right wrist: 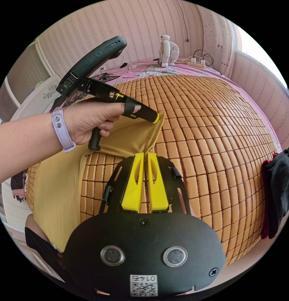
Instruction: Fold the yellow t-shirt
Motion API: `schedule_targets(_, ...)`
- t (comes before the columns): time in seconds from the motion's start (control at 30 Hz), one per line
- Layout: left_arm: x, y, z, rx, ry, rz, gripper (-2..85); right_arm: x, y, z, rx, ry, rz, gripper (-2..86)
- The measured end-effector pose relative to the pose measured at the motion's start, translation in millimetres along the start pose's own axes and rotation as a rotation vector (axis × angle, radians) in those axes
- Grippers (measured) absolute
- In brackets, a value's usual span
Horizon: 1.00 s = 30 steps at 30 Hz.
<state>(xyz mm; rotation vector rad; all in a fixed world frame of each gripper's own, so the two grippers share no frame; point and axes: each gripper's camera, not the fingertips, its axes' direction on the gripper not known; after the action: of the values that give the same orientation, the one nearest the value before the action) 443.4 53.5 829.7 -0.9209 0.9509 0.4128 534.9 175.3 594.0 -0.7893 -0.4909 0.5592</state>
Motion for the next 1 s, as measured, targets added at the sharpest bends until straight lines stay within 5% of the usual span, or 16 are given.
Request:
schedule_targets(0.3,-15,24,-86,0.108,0.037,0.023,0.8,9,7,20,0.038,-0.065,0.096,4.7)
schedule_targets(0.53,-99,210,-257,0.283,-0.122,-0.12,0.5,1,27,1,0.167,-0.092,0.188,8.2)
schedule_targets(0.77,-188,439,-331,0.206,-0.231,-0.537,0.5,-167,-32,50,0.115,-0.237,-0.259,7.7)
schedule_targets(1.0,-257,502,-380,0.314,-0.208,-0.72,0.6,-372,-90,173,-0.09,-0.45,-0.562,7.7)
